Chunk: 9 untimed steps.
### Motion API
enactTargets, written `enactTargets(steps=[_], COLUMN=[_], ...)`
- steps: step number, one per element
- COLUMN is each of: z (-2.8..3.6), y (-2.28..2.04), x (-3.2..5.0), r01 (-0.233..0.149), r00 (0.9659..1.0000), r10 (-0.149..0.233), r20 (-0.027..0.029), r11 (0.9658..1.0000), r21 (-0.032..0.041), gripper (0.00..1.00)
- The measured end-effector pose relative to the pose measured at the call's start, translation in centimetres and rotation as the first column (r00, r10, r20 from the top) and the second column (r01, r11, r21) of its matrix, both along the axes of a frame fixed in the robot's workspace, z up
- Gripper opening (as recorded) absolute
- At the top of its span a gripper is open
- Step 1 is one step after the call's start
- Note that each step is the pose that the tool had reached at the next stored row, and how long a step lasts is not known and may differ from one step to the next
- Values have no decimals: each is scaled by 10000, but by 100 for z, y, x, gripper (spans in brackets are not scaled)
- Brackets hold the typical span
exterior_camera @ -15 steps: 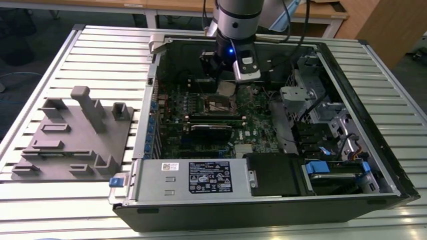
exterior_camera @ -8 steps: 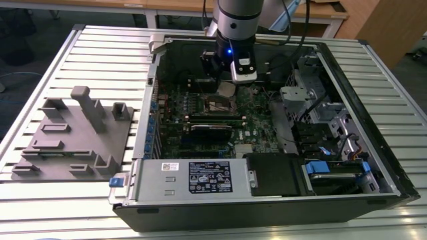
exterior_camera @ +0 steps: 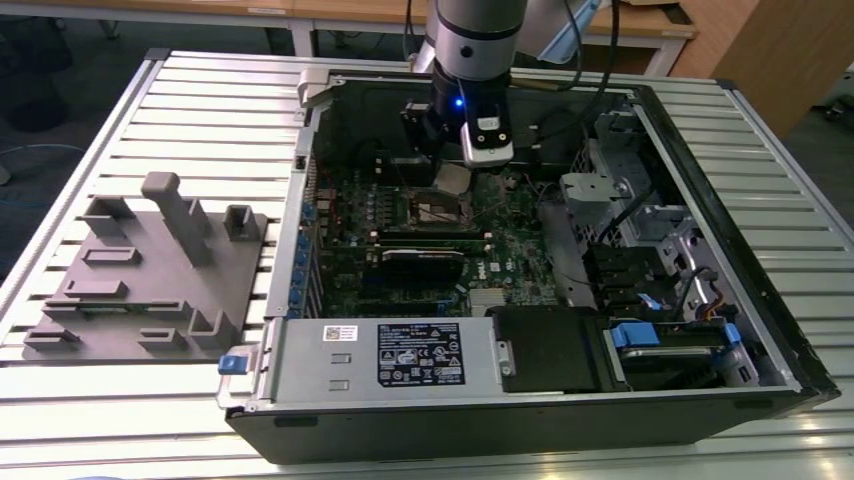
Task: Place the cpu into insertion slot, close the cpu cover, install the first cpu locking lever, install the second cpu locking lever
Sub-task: 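Place the cpu into insertion slot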
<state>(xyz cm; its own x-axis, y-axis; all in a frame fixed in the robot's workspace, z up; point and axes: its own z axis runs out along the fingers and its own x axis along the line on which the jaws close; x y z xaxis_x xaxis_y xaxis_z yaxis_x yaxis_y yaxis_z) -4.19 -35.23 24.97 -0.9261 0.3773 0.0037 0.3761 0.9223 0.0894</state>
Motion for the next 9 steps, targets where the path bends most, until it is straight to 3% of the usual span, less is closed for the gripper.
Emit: enactTargets(steps=[5,9], z=[-20,-33], y=[-1,0], x=[0,0], r01=[14,429], r00=[10000,9991], r10=[-14,-429], r20=[-1,-1], r11=[10000,9991], r21=[-2,-1], gripper=[54,54])
